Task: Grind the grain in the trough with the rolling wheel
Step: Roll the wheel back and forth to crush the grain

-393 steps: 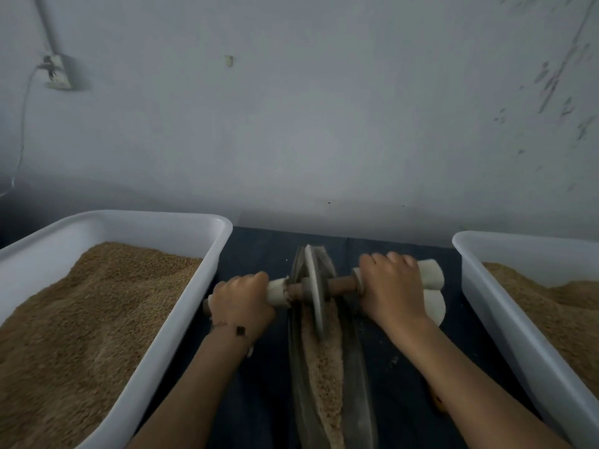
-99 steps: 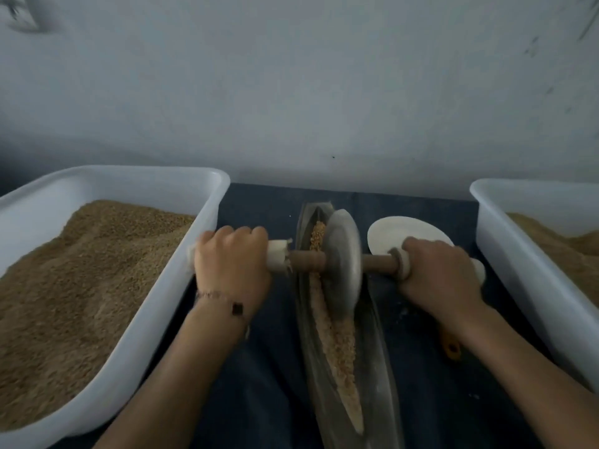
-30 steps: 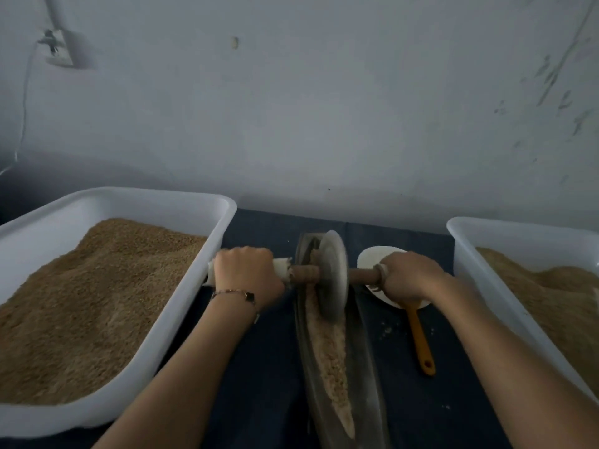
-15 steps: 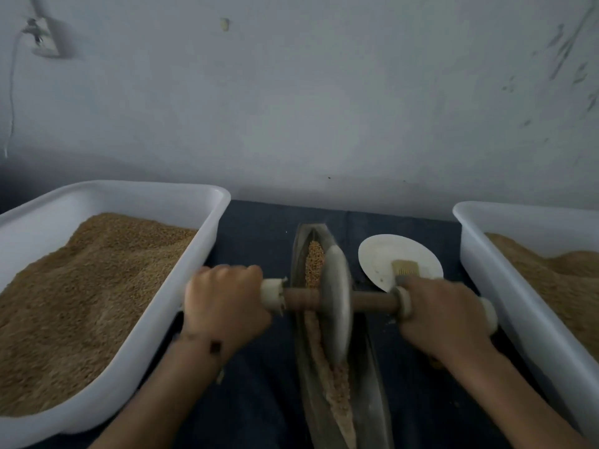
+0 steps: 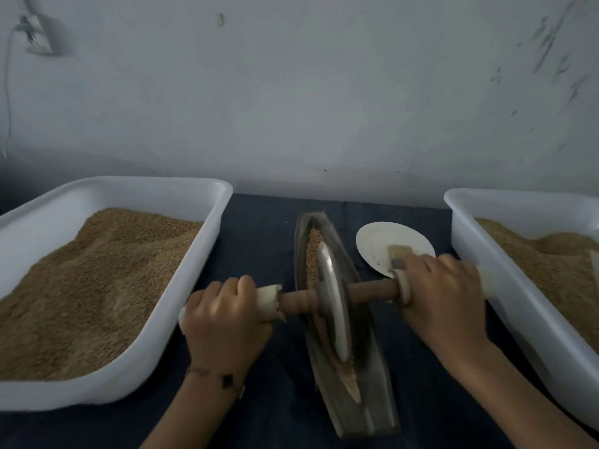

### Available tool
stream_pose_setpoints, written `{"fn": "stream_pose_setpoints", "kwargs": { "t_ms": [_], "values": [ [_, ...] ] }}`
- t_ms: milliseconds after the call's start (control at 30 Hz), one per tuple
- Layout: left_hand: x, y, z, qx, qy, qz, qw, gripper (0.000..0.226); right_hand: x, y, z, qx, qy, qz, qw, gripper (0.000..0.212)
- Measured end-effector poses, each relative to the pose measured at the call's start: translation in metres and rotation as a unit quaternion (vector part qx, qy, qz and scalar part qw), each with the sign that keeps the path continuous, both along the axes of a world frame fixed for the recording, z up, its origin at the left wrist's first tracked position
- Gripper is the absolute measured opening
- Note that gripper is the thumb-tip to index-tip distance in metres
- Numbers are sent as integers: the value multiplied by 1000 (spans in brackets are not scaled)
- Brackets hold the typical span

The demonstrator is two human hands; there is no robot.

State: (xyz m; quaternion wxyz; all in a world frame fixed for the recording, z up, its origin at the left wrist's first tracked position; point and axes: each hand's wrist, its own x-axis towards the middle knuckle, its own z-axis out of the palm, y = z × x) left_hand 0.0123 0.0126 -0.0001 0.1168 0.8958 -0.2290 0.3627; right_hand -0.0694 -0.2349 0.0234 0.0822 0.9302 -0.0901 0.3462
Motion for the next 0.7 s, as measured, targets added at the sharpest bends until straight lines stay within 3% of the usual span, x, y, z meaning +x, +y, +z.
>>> {"fn": "stream_pose_setpoints", "kwargs": {
  "t_ms": [100, 167, 233, 333, 433, 533, 600, 700],
  "values": [
    [-18, 5, -3, 5, -21, 33, 999, 36, -15, -1, -5, -38, -94, 32, 994, 20],
    [-21, 6, -5, -3, -13, 29, 999, 34, -11, -2, -4, -54, -105, 49, 992, 32],
    [-15, 5, -4, -5, 9, 8, 1000, 34, 1, -8, -4, -52, -81, 66, 993, 21],
    [10, -8, 14, 47, 80, 19, 996, 30, 31, -22, -1, 21, 71, 37, 997, 26],
    [48, -26, 37, 112, 171, 52, 978, 20, 66, -37, 10, 110, 235, -17, 965, 18],
    [67, -37, 46, 118, 238, 34, 963, 24, 82, -40, 17, 163, 307, -37, 937, 14],
    [61, -35, 43, 111, 217, 40, 969, 24, 72, -35, 14, 168, 282, -46, 944, 14],
    [30, -22, 31, 75, 112, 32, 990, 21, 34, -16, 2, 77, 130, -69, 986, 15]
  ]
}}
